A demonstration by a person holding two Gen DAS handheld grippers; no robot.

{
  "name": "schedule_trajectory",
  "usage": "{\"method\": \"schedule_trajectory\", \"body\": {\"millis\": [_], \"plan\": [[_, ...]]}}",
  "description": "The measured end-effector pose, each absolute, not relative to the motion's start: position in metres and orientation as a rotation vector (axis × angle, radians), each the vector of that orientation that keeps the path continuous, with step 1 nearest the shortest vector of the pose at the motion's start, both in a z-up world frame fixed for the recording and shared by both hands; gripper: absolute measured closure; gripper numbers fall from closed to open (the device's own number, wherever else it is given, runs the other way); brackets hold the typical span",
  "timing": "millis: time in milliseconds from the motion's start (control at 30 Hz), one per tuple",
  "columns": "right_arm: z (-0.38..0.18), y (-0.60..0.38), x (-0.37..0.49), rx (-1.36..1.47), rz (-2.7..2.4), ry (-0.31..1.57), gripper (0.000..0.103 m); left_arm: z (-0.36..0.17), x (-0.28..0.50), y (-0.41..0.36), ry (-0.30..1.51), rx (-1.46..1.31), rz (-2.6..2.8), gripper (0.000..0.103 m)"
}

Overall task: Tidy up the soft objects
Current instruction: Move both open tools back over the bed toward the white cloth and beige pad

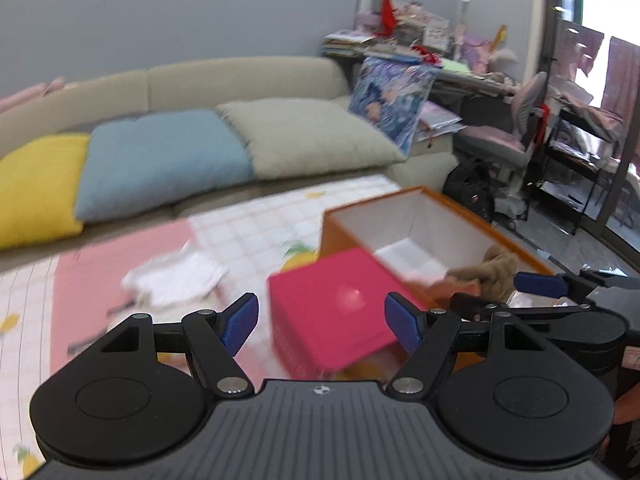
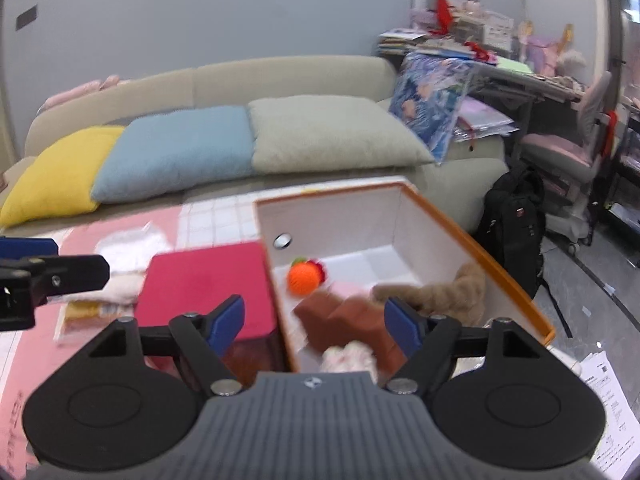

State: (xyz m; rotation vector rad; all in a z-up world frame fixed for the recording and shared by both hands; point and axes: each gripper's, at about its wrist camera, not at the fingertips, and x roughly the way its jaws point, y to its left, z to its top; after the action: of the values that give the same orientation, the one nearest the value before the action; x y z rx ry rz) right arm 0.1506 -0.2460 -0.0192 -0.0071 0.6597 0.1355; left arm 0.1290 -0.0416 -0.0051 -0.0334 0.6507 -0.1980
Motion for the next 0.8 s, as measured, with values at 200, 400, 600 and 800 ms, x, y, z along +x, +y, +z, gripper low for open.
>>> {"method": "schedule_trajectory", "body": {"millis": [200, 400, 600, 800], "plan": [[-0.023, -0.207, 0.134, -0.152, 0.259, 0.644, 0.026, -0.027, 0.112, -0.009, 0.704, -0.075, -0.126, 0.018], [-0.024, -0.17, 0.125, -0.238, 0.379, 0.611, 0.026, -0.039, 0.096, 0.023, 0.718, -0.107, -0.052, 0.018], [-0.027, -0.134, 0.127, -0.281, 0.454, 0.586, 0.028, -0.047, 0.094, 0.055, 0.726, -0.158, -0.003, 0.018], [-0.034, -0.106, 0.139, -0.336, 0.526, 0.582, 0.035, -0.054, 0.102, 0.077, 0.733, -0.171, 0.01, 0.018]]}}
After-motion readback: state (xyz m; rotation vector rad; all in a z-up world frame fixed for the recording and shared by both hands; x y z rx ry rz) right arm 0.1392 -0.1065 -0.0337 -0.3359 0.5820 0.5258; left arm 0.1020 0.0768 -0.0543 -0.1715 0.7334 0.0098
